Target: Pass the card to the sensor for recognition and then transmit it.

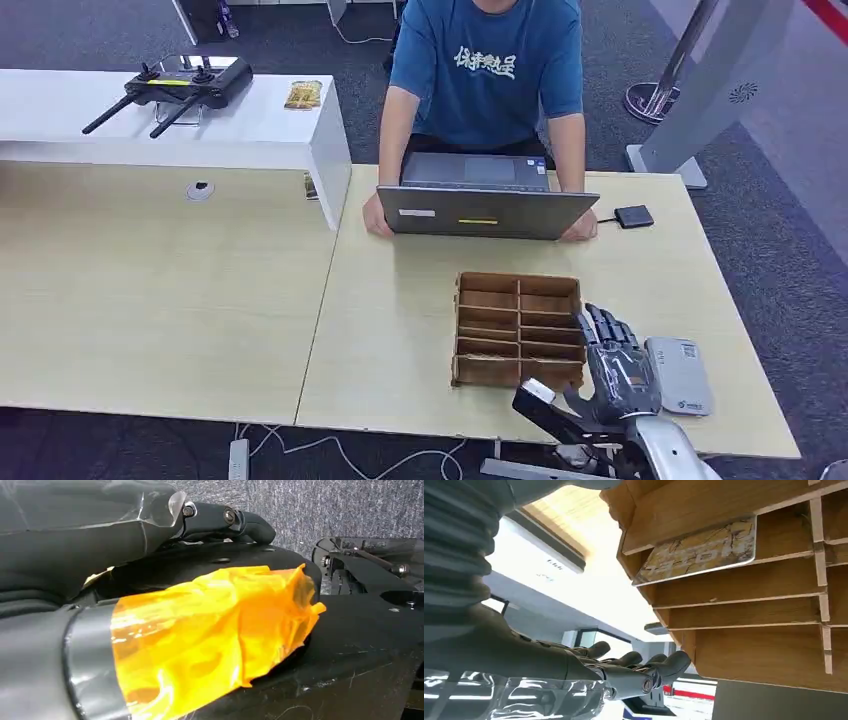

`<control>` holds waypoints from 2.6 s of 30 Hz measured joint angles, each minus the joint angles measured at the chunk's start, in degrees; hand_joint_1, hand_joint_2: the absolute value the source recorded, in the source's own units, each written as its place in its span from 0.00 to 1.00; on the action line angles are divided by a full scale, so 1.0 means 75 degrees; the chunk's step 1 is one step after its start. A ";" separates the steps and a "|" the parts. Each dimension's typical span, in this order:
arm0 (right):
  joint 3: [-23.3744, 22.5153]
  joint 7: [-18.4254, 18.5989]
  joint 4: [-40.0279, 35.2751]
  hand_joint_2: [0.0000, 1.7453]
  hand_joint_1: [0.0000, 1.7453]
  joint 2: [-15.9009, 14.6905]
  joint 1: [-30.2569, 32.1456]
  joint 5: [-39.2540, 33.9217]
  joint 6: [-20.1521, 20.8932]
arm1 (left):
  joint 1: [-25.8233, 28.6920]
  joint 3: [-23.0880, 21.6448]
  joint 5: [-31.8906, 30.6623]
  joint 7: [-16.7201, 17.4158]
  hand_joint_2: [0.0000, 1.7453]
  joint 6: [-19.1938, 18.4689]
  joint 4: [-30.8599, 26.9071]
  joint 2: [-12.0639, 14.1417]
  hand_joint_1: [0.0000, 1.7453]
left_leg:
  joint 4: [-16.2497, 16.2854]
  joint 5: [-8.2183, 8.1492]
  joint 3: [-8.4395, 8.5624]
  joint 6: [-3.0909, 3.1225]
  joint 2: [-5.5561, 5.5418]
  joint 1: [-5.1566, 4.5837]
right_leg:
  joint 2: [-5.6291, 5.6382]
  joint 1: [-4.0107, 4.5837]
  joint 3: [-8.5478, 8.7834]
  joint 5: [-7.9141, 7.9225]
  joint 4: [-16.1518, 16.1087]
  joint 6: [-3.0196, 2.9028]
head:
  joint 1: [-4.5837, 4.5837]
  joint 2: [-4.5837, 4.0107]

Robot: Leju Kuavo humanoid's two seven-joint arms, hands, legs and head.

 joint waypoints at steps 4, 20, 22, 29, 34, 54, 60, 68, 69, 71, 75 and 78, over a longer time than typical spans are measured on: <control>0.0035 -0.0026 0.0006 1.00 0.00 0.0058 -0.0044 -0.0114 0.0000 | -0.0001 0.0009 -0.0023 0.0000 0.00 -0.0026 0.0000 0.0006 0.00 | 0.0000 0.0000 -0.0001 0.0000 0.0000 0.0000 | 0.0000 0.0000 0.0000 0.0000 0.0001 0.0000 | 0.0000 -0.0003; 0.0356 -0.0032 0.0291 1.00 0.00 0.0364 -0.0405 -0.0239 -0.0035 | -0.0010 0.0090 -0.0119 0.0000 0.00 -0.0052 0.0000 0.0017 0.00 | 0.0000 0.0001 0.0001 0.0000 0.0000 0.0000 | 0.0000 0.0000 0.0000 0.0000 0.0000 0.0000 | 0.0000 0.0000; 0.0356 -0.0015 0.0291 1.00 0.00 0.0364 -0.0400 -0.0236 -0.0044 | -0.0010 0.0096 -0.0119 -0.0003 0.00 -0.0052 0.0000 0.0017 0.00 | 0.0000 0.0001 0.0001 0.0000 -0.0001 0.0000 | 0.0000 0.0000 -0.0001 0.0000 0.0000 0.0000 | 0.0000 0.0000; 0.0332 0.0140 0.0277 1.00 0.00 0.0353 -0.0266 -0.0192 -0.0108 | -0.0010 0.0152 -0.0146 -0.0009 0.00 -0.0055 0.0000 0.0017 0.00 | 0.0000 0.0001 0.0002 0.0000 0.0000 0.0000 | 0.0000 0.0000 -0.0001 0.0000 0.0000 0.0000 | 0.0000 -0.0003; 0.0213 0.0210 0.0166 1.00 0.00 0.0332 -0.0143 -0.0035 -0.0201 | -0.0011 0.0201 -0.0192 -0.0009 0.00 -0.0064 0.0000 0.0017 0.00 | 0.0000 0.0001 0.0002 0.0000 0.0000 0.0000 | 0.0000 0.0000 0.0000 0.0000 0.0000 0.0000 | 0.0000 -0.0003; 0.0102 0.0224 0.0035 1.00 0.00 0.0297 -0.0015 0.0047 -0.0224 | -0.0012 0.0315 -0.0213 -0.0012 0.00 -0.0070 0.0000 0.0015 0.00 | 0.0000 0.0001 0.0002 0.0000 0.0001 0.0000 | 0.0002 0.0000 0.0000 0.0000 0.0000 0.0000 | 0.0000 0.0000; 0.0102 0.0224 0.0038 1.00 0.00 0.0297 -0.0015 0.0047 -0.0221 | -0.0012 0.0318 -0.0224 -0.0012 0.00 -0.0070 0.0000 0.0015 0.00 | 0.0000 0.0001 0.0002 0.0000 0.0001 0.0000 | 0.0002 0.0000 0.0000 0.0000 0.0000 0.0000 | 0.0000 -0.0003; 0.0099 0.0230 0.0038 1.00 1.00 0.0297 -0.0016 0.0035 -0.0172 | -0.0012 0.0321 -0.0256 -0.0012 0.00 -0.0073 0.0000 0.0015 0.00 | 0.0000 0.0001 0.0002 0.0000 0.0000 0.0000 | 0.0002 0.0000 0.0000 0.0000 0.0000 0.0000 | 0.0000 0.0000; 0.0096 0.0230 0.0038 1.00 1.00 0.0297 -0.0016 0.0035 -0.0166 | -0.0011 0.0321 -0.0256 -0.0012 0.00 -0.0073 0.0000 0.0015 0.00 | 0.0000 0.0001 0.0002 0.0000 0.0000 0.0000 | 0.0002 0.0000 0.0000 0.0000 0.0000 0.0000 | 0.0000 -0.0003; 0.0093 0.0230 0.0038 1.00 1.00 0.0297 -0.0015 0.0035 -0.0166 | -0.0012 0.0323 -0.0259 -0.0012 0.00 -0.0076 0.0000 0.0015 0.00 | 0.0000 0.0001 0.0002 0.0000 0.0001 0.0000 | 0.0002 0.0000 0.0000 0.0000 0.0000 0.0000 | 0.0000 0.0000; 0.0061 0.0230 0.0035 1.00 1.00 0.0297 -0.0017 0.0041 -0.0166 | -0.0011 0.0323 -0.0271 -0.0012 0.00 -0.0082 0.0000 0.0017 0.00 | 0.0000 0.0001 0.0002 0.0000 0.0001 0.0000 | 0.0002 0.0000 0.0000 0.0000 0.0000 0.0000 | 0.0000 -0.0003; 0.0003 0.0239 0.0032 1.00 1.00 0.0294 -0.0036 0.0035 -0.0163 | -0.0011 0.0323 -0.0297 -0.0012 0.00 -0.0085 0.0000 0.0017 0.00 | 0.0000 0.0001 0.0002 0.0000 0.0000 0.0000 | 0.0000 0.0000 0.0000 0.0000 0.0000 0.0000 | 0.0000 -0.0003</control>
